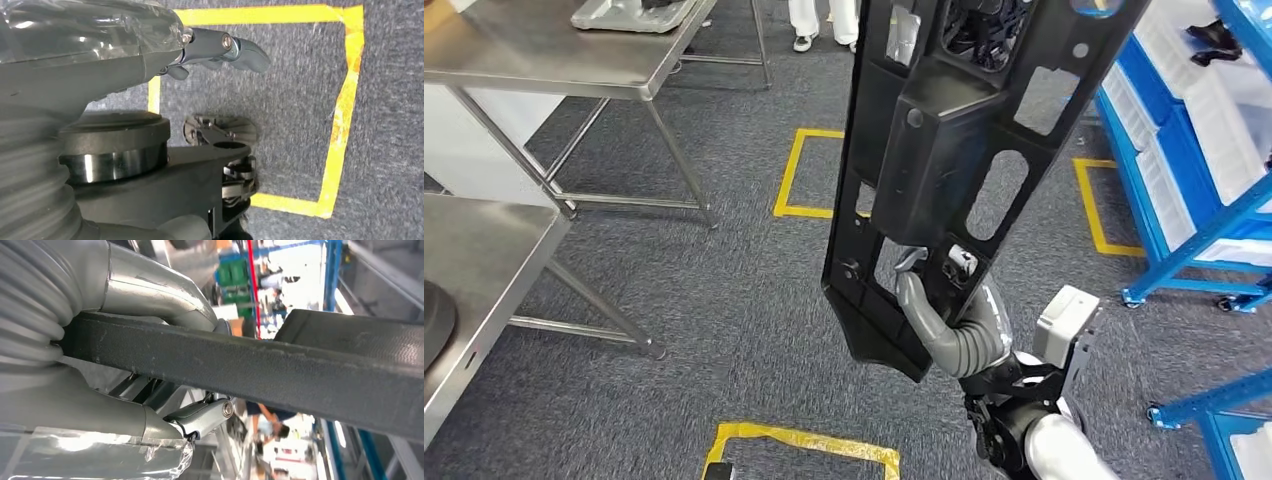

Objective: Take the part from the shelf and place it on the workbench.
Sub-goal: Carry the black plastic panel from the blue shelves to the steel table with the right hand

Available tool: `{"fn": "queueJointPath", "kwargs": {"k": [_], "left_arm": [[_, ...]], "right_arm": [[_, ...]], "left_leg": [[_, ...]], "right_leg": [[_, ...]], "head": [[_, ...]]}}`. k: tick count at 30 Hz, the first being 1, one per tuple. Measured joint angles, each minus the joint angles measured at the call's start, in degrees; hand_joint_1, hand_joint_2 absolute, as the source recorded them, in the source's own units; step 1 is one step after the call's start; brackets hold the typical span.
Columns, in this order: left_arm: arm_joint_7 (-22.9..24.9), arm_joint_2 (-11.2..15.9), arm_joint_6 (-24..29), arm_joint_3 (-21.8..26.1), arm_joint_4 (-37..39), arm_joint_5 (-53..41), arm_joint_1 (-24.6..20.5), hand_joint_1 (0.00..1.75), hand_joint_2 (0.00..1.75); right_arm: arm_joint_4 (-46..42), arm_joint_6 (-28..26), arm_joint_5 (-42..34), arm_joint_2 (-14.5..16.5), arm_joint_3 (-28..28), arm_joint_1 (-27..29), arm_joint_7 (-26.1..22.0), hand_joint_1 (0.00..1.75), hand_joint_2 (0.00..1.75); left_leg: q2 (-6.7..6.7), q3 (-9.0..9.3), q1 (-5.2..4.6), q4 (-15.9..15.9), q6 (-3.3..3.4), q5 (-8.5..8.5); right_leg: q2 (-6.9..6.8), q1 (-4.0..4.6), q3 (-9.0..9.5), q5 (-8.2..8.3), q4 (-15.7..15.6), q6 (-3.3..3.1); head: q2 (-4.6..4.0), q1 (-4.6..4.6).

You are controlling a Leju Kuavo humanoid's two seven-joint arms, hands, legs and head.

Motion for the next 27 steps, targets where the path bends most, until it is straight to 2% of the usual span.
{"fn": "queueJointPath", "kwargs": {"k": [2,3,5,7,8,9,10,11,12,13,14,15,16,18,19,20,22,23,24,25,26,27], "left_arm": [[0.0,0.0,0.0,0.0,0.0,0.0,0.0,0.00,1.75],[0.0,0.1,0.0,0.0,0.0,0.0,0.0,0.00,1.75],[0.0,0.2,0.0,0.0,0.0,0.0,0.0,0.00,1.75],[0.0,0.2,0.0,0.0,-0.1,0.0,0.0,0.00,1.75],[0.0,0.2,0.0,0.0,-0.1,0.0,0.0,0.00,1.75],[0.0,0.2,0.0,0.0,-0.1,-0.1,0.1,0.00,1.75],[0.1,0.2,0.0,0.0,-0.1,-0.1,0.1,0.00,1.75],[0.2,0.3,-0.1,0.0,-0.1,-0.2,0.1,0.00,1.75],[0.4,0.3,-0.1,0.0,-0.1,-0.4,0.1,0.00,1.75],[0.6,0.3,-0.2,0.0,-0.1,-0.5,0.1,0.00,1.75],[0.7,0.3,-0.3,0.0,-0.1,-0.6,0.0,0.00,1.75],[1.0,0.3,-0.3,0.0,-0.1,-0.7,-0.1,0.00,1.75],[1.2,0.3,-0.3,-0.1,-0.2,-0.8,-0.1,0.00,1.75],[1.7,0.3,-0.4,-0.3,-0.2,-1.0,-0.1,0.00,1.75],[1.9,0.3,-0.4,-0.4,-0.2,-1.1,-0.2,0.00,1.75],[2.0,0.3,-0.5,-0.5,-0.3,-1.2,-0.3,0.00,1.75],[2.2,0.2,-0.6,-0.6,-0.4,-1.3,-0.6,0.00,1.75],[2.3,0.2,-0.7,-0.7,-0.4,-1.4,-0.7,0.00,1.75],[2.5,0.2,-0.8,-0.7,-0.5,-1.4,-0.7,0.00,1.75],[2.6,0.2,-0.8,-0.8,-0.5,-1.5,-0.7,0.00,1.75],[2.7,0.2,-0.9,-0.8,-0.5,-1.6,-0.7,0.00,1.75],[2.9,0.2,-0.9,-0.8,-0.5,-1.7,-0.8,0.00,1.75]], "right_arm": [[0.3,0.1,0.0,0.2,0.1,-0.2,0.0,1.75,1.75],[0.4,0.1,0.0,0.4,0.2,-0.4,0.1,1.75,1.75],[0.6,0.1,0.0,0.7,0.2,-0.7,0.0,1.75,1.75],[0.7,0.1,0.0,0.9,0.2,-0.8,0.0,1.75,1.75],[0.8,0.1,0.0,0.9,0.3,-0.8,0.0,1.75,1.75],[1.0,0.1,0.0,1.0,0.3,-0.8,0.0,1.75,1.75],[1.1,0.1,0.1,1.0,0.3,-0.8,0.1,1.75,1.75],[1.3,0.1,0.2,1.1,0.4,-0.8,0.1,1.75,1.75],[1.4,0.1,0.4,1.2,0.5,-0.9,0.2,1.75,1.75],[1.4,0.2,0.5,1.3,0.5,-1.1,0.3,1.75,1.75],[1.5,0.3,0.6,1.3,0.6,-1.4,0.3,1.75,1.75],[1.5,0.4,0.7,1.4,0.6,-1.6,0.4,1.75,1.75],[1.6,0.6,0.8,1.5,0.7,-2.0,0.5,1.75,1.75],[1.9,1.1,0.9,1.9,0.9,-2.8,0.7,1.75,1.75],[2.1,1.3,0.9,2.1,1.0,-3.2,0.8,1.75,1.75],[2.2,1.5,0.9,2.2,1.2,-3.5,0.9,1.75,1.75],[2.5,1.9,1.0,2.3,1.4,-3.9,0.9,1.75,1.75],[2.6,2.0,1.0,2.3,1.6,-4.0,1.0,1.75,1.75],[2.8,2.2,1.0,2.3,1.7,-4.1,1.0,1.75,1.75],[3.0,2.3,1.0,2.3,1.9,-4.1,1.0,1.75,1.75],[3.2,2.4,1.0,2.3,2.1,-4.2,1.1,1.75,1.75],[3.4,2.5,1.0,2.3,2.3,-4.4,1.1,1.75,1.75]], "left_leg": [[-0.98,-0.36,0.16,0.1,-0.61,0.04],[-0.79,-0.41,0.15,0.4,-0.94,-0.12],[1.71,-1.61,-0.04,3.3,-1.68,-1.73],[4.83,-4.95,0.12,9.9,-2.32,-4.81],[5.47,-6.80,0.33,13.4,-2.50,-5.96],[5.80,-8.08,0.50,15.5,-2.59,-6.28],[5.96,-8.33,0.61,15.6,-2.58,-5.52],[6.17,-7.45,0.63,13.5,-2.44,-3.82],[6.76,-5.69,0.51,9.8,-2.14,-1.63],[8.03,-3.84,0.21,5.9,-1.68,-0.02],[9.12,-2.44,-0.16,2.8,-1.21,1.05],[9.94,-1.73,-0.51,0.9,-0.80,1.44],[10.21,-1.66,-0.78,0.4,-0.49,1.26],[8.99,-1.56,-0.63,-0.3,0.01,1.47],[8.31,-1.23,-0.41,-0.9,0.29,1.67],[7.64,-0.86,-0.17,-1.5,0.62,1.95],[6.26,-0.44,0.04,-2.1,1.06,2.25],[5.56,-0.46,0.04,-2.1,1.20,2.26],[4.76,-0.46,0.04,-2.0,1.22,2.21],[3.96,-0.45,0.06,-1.9,1.19,2.13],[3.11,-0.44,0.11,-1.6,1.07,2.00],[2.30,-0.44,0.19,-1.3,0.87,1.78]], "right_leg": [[-0.68,0.15,0.06,-0.14,-0.1,-0.58],[-1.28,0.15,0.22,-0.15,-0.3,-0.92],[-2.66,0.02,0.67,-0.21,-0.6,-1.65],[-4.15,0.22,1.12,-0.54,-0.7,-2.20],[-4.92,0.34,1.29,-0.71,-0.7,-2.34],[-5.68,0.43,1.48,-0.90,-0.7,-2.41],[-6.41,0.48,1.69,-1.10,-0.7,-2.42],[-7.11,0.54,1.97,-1.32,-0.7,-2.38],[-7.76,0.59,2.31,-1.55,-0.7,-2.30],[-8.37,0.69,2.64,-1.78,-0.7,-2.16],[-8.89,0.80,2.88,-1.97,-0.8,-1.95],[-9.38,0.89,3.05,-2.11,-0.9,-1.71],[-9.90,0.95,3.18,-2.21,-1.0,-1.45],[-10.75,0.98,3.61,-2.46,-1.3,-0.90],[-10.14,0.95,3.77,-2.80,-1.0,-0.66],[-8.80,0.92,3.43,-3.65,0.2,-0.51],[-5.33,0.79,0.67,-6.60,6.2,-0.38],[-4.38,0.75,-1.44,-8.12,10.1,-0.32],[-3.99,0.72,-3.23,-8.85,13.0,-0.19],[-3.86,0.67,-4.25,-8.46,14.1,-0.05],[-3.76,0.55,-4.22,-6.88,13.0,0.09],[-3.46,0.36,-3.23,-4.48,9.9,0.24]], "head": [[-0.01,-0.11],[-0.01,-0.14],[-0.01,-0.87],[-0.01,-1.91],[-0.01,-2.18],[-0.02,-2.39],[-0.02,-2.63],[-0.02,-2.83],[-0.02,-3.05],[-0.01,-3.22],[-0.01,-3.29],[-0.01,-3.30],[-0.01,-3.24],[-0.02,-3.16],[-0.02,-3.07],[-0.02,-2.90],[-0.01,-2.16],[0.00,-1.78],[-0.01,-1.40],[-0.01,-1.10],[-0.02,-0.87],[-0.02,-0.63]]}}
